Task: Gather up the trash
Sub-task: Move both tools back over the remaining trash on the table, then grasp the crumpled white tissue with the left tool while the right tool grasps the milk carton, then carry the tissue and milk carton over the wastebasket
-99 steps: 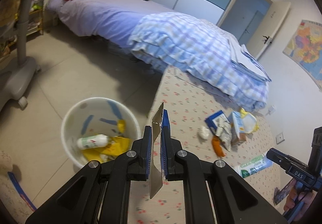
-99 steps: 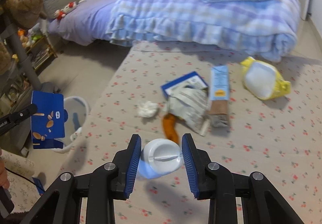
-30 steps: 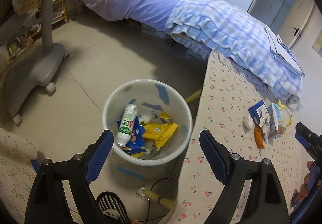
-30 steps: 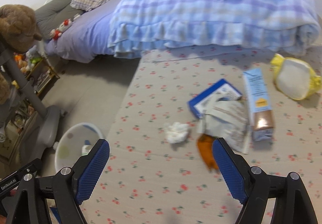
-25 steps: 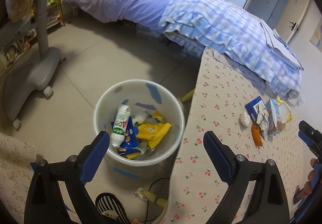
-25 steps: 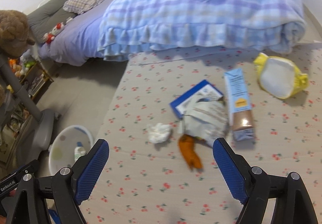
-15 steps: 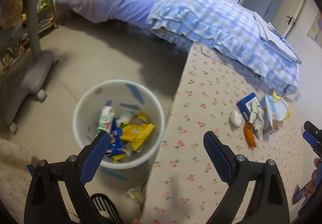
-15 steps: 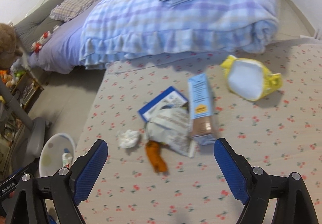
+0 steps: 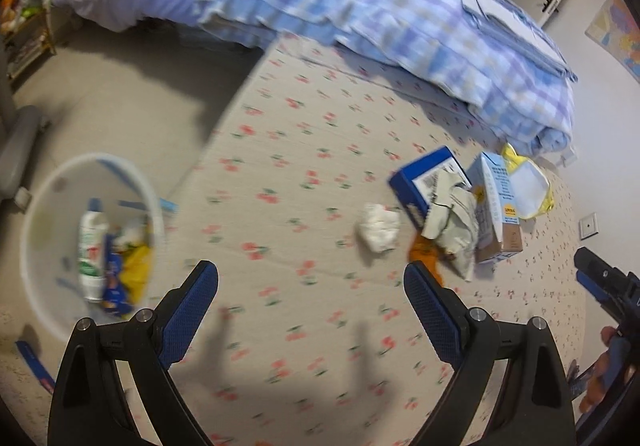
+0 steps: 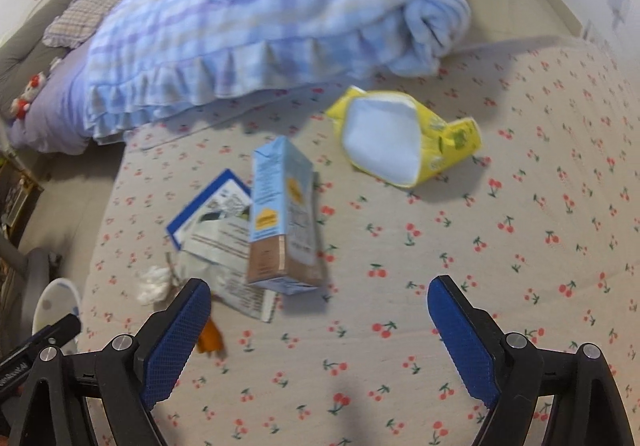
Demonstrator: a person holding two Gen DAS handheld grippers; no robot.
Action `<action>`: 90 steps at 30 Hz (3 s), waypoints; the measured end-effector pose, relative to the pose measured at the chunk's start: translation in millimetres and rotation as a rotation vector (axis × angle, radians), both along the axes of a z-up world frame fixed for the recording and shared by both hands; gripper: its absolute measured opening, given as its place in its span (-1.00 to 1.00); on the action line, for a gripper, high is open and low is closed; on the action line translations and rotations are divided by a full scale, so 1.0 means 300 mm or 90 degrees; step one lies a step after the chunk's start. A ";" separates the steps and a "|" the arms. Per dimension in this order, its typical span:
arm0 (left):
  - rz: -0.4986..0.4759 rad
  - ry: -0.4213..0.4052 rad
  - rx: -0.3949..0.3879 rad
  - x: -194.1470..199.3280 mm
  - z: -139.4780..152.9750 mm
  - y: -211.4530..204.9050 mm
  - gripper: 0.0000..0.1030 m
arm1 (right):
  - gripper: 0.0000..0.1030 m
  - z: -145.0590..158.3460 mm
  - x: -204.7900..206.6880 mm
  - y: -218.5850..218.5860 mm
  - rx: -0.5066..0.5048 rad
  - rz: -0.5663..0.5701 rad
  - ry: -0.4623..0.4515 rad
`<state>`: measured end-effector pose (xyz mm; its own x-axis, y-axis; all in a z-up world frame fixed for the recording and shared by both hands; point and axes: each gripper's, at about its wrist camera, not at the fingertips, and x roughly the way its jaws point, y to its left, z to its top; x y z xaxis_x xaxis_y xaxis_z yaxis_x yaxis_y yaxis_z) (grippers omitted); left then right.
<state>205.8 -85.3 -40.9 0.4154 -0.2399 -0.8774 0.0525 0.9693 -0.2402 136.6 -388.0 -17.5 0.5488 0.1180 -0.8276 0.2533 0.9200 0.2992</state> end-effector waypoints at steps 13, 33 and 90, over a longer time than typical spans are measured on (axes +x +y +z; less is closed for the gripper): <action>0.002 0.027 -0.097 0.120 -0.127 -0.111 0.15 | 0.77 -0.140 0.126 0.024 0.064 0.004 0.045; -0.037 0.032 -0.084 0.109 -0.133 -0.153 -0.79 | -0.10 -0.167 0.190 0.119 0.026 0.050 0.041; 0.041 -0.103 -0.085 -0.193 0.193 0.439 -0.81 | -0.22 0.262 -0.114 0.434 -0.004 0.172 -0.150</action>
<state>147.9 46.4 17.0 0.5658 -0.3180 -0.7607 0.0400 0.9321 -0.3599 102.3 -257.7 61.0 0.6740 0.2804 -0.6835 -0.0741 0.9462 0.3150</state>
